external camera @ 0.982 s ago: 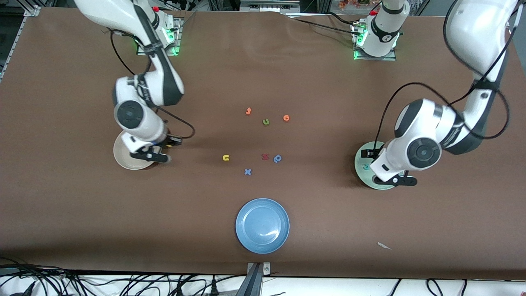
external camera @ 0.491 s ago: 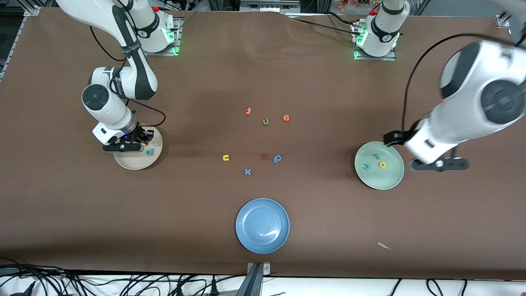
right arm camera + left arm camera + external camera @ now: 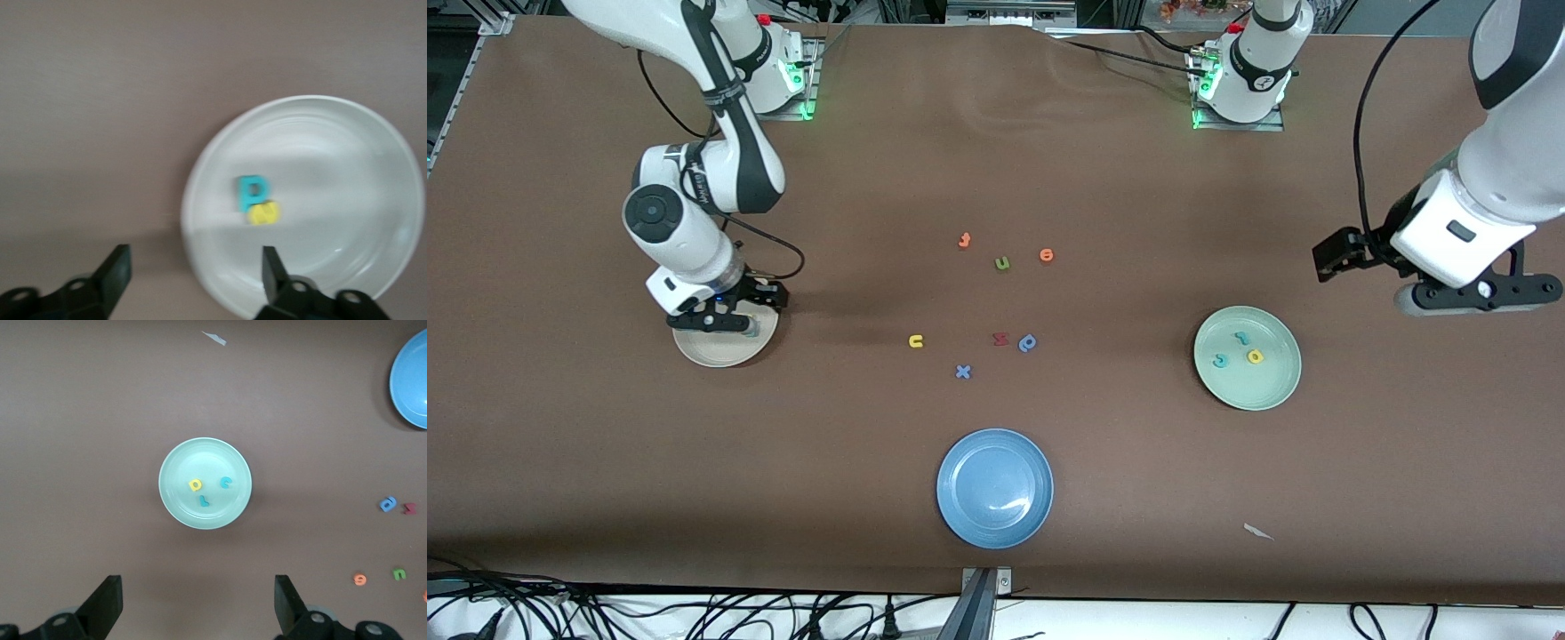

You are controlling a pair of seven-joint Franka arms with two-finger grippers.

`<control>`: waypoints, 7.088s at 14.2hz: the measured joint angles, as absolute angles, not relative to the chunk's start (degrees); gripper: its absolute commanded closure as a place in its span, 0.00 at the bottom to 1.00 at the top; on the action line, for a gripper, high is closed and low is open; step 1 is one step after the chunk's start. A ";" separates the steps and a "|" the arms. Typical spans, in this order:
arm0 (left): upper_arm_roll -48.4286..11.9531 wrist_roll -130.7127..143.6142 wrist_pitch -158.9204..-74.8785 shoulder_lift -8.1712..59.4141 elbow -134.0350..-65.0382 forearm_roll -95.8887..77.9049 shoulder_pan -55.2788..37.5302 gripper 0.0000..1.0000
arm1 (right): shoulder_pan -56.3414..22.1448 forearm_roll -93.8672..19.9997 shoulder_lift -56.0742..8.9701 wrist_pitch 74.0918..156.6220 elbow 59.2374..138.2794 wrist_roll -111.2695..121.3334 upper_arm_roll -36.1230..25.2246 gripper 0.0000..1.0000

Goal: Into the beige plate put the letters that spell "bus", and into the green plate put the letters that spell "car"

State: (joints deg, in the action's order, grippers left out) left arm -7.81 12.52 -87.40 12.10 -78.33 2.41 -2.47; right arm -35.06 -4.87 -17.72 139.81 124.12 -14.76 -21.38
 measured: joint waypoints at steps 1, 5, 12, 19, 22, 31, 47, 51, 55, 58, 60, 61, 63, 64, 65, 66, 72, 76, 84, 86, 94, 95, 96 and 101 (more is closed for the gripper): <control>-5.49 10.15 -90.24 10.16 -81.92 1.22 -3.82 0.00 | -35.19 -4.87 -18.02 138.34 122.09 -18.30 -19.78 0.00; -3.21 6.91 -100.41 1.19 -98.75 0.17 -3.95 0.00 | -35.44 -8.12 -23.06 136.20 113.82 -30.11 -13.67 0.01; -3.53 6.53 -98.35 -1.59 -100.30 0.14 -2.25 0.00 | -35.69 -10.53 -35.62 134.09 98.61 -39.43 -7.35 0.00; -3.74 6.53 -93.44 -1.63 -97.36 0.14 -2.15 0.00 | -38.34 -7.02 -41.62 133.39 93.79 -39.84 -6.85 0.01; -3.81 6.53 -93.07 -1.63 -96.66 0.14 -2.15 0.00 | -38.32 -6.59 -42.55 133.40 93.64 -39.84 -7.02 0.06; -3.92 2.88 -91.39 -1.63 -95.78 0.13 -2.03 0.00 | -38.25 -6.58 -43.32 133.41 92.79 -39.83 -7.06 0.31; -3.85 2.54 -90.28 -1.63 -95.71 0.10 -1.40 0.00 | -38.25 -6.99 -44.17 133.47 91.21 -39.85 -7.04 0.90; -3.82 2.18 -90.17 -1.63 -95.69 0.10 -1.32 0.00 | -37.39 -7.20 -43.75 124.52 85.87 -37.01 -7.89 0.90; -3.81 2.07 -90.14 -1.64 -95.63 0.10 -1.28 0.00 | -35.41 -7.15 -39.19 119.06 86.95 -27.68 -12.73 0.90; -3.79 2.02 -90.11 -1.64 -95.60 0.10 -1.01 0.00 | -35.19 -7.06 -32.50 119.46 94.96 -17.17 -17.10 0.90; -3.78 1.95 -90.10 -1.64 -95.58 0.10 -0.84 0.00 | -35.10 -7.05 -27.26 123.40 103.27 -8.55 -20.64 0.90; -3.78 1.89 -90.10 -1.64 -95.59 0.10 -0.77 0.00 | -35.04 -7.05 -25.02 126.40 107.78 -4.11 -22.40 0.90; -3.79 1.84 -90.09 -1.64 -95.58 0.10 -0.74 0.00 | -34.93 -7.05 -22.35 132.80 115.42 3.75 -25.66 0.89; -3.79 1.84 -90.09 -1.64 -95.58 0.10 -0.73 0.00 | -34.87 -7.05 -21.86 136.24 118.48 7.00 -26.86 0.85; -3.79 1.82 -90.08 -1.64 -95.58 0.10 -0.71 0.00 | -34.80 -7.05 -21.76 139.68 121.19 9.76 -27.69 0.68; -3.79 1.82 -90.08 -1.64 -95.58 0.10 -0.70 0.00 | -34.71 -7.05 -21.82 142.22 123.25 11.53 -28.15 0.11; -3.79 1.80 -90.04 -1.64 -95.57 0.10 -0.67 0.00 | -34.60 -7.45 -21.22 135.85 120.19 9.22 -28.32 0.00; -3.79 1.80 -90.03 -1.64 -95.57 0.10 -0.66 0.00 | -36.04 -7.48 -20.76 126.97 113.46 1.22 -27.11 0.00; -3.80 1.80 -90.02 -1.64 -95.57 0.09 -0.64 0.00 | -23.85 -2.42 -14.98 116.37 109.50 -4.34 -13.68 0.00; -3.80 1.80 -90.02 -1.64 -95.57 0.09 -0.64 0.00 | -14.51 -1.36 -11.56 115.37 109.78 -4.30 -6.82 0.00; -3.81 1.79 -90.00 -1.63 -95.53 0.09 -0.63 0.00 | -9.41 -0.72 2.87 106.89 108.44 -3.51 -3.96 0.00; -3.81 1.79 -90.00 -1.64 -95.53 0.09 -0.63 0.00 | -9.33 -0.19 3.40 104.81 106.99 -3.46 -3.92 0.00; -3.81 1.79 -90.00 -1.64 -95.53 0.09 -0.63 0.00 | -9.21 0.28 3.65 103.70 105.67 -3.32 -3.90 0.00; -3.82 1.79 -89.70 -1.63 -95.53 0.09 -0.63 0.00 | -8.04 0.84 3.57 98.92 100.27 0.00 -3.87 0.00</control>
State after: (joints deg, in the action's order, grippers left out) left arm -3.82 1.79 -89.70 -1.63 -95.53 0.09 -0.63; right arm -8.04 0.84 3.57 98.92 100.27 0.00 -3.87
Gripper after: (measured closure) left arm 0.000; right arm 0.000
